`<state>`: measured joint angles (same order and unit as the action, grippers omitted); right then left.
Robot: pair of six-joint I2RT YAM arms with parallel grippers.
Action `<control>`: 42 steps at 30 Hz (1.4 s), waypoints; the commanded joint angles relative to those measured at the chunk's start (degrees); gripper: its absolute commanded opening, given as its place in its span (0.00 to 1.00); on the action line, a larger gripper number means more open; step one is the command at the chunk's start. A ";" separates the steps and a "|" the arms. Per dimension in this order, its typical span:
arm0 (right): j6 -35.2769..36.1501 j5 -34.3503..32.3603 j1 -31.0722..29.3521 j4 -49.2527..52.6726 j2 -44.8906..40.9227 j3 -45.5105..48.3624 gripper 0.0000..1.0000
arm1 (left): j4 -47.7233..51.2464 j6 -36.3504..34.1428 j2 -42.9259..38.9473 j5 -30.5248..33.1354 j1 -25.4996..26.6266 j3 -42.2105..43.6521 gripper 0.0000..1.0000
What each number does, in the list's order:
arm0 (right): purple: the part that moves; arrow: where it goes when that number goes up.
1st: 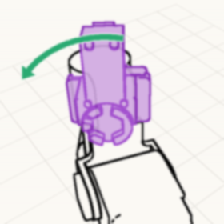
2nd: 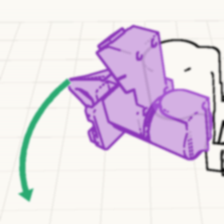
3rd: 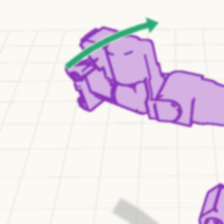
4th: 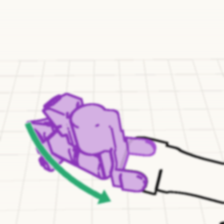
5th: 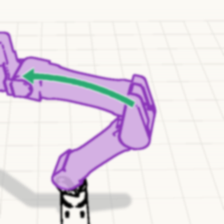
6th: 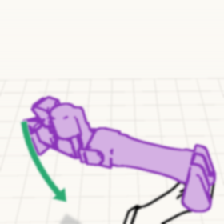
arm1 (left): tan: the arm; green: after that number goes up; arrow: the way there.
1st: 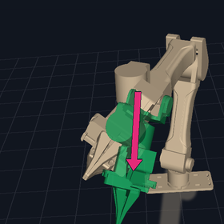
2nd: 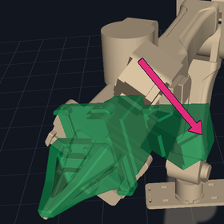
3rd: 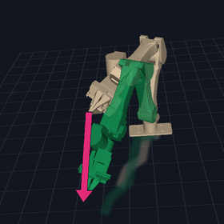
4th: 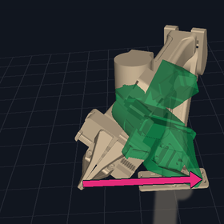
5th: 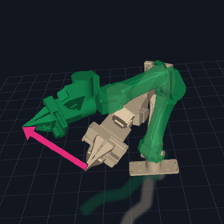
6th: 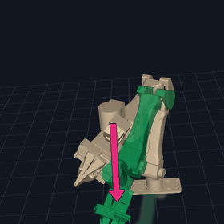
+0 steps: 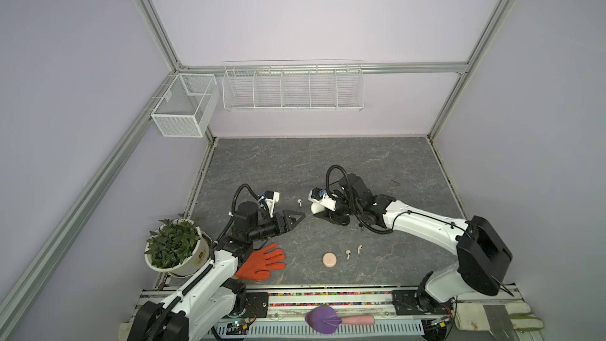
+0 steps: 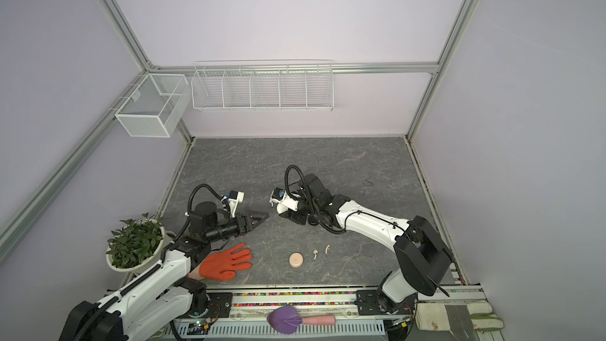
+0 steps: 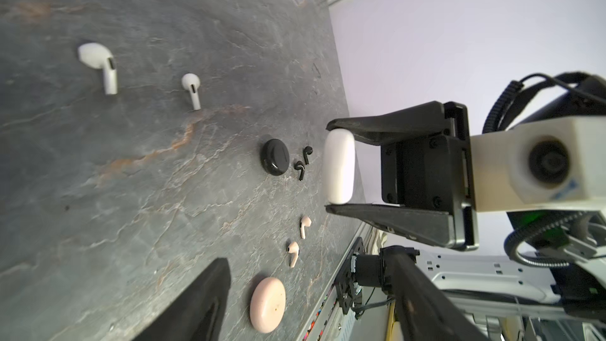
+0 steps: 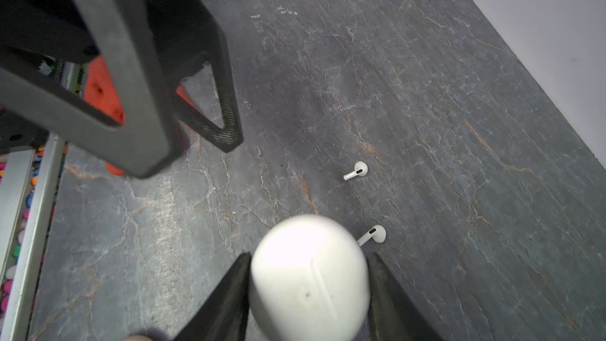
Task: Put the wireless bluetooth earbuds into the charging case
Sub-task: 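Close the left gripper on the white case held by the right gripper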
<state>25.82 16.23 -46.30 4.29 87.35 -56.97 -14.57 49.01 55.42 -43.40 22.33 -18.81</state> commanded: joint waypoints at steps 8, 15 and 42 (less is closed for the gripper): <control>2.12 3.39 -1.39 0.86 -1.09 -1.67 0.38 | -15.83 3.43 6.51 -3.31 4.13 -3.00 0.65; 2.39 2.98 -1.95 1.68 -0.17 -3.47 0.38 | -19.68 4.60 9.88 -4.15 4.22 -3.08 0.54; 1.52 0.56 -3.53 1.98 -1.68 -4.73 0.55 | -20.88 3.30 8.58 -3.08 4.30 -2.25 0.19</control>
<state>27.09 16.86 -49.41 5.43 86.63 -60.55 -34.35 53.52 65.73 -46.13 26.30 -20.47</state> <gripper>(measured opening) 0.534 0.219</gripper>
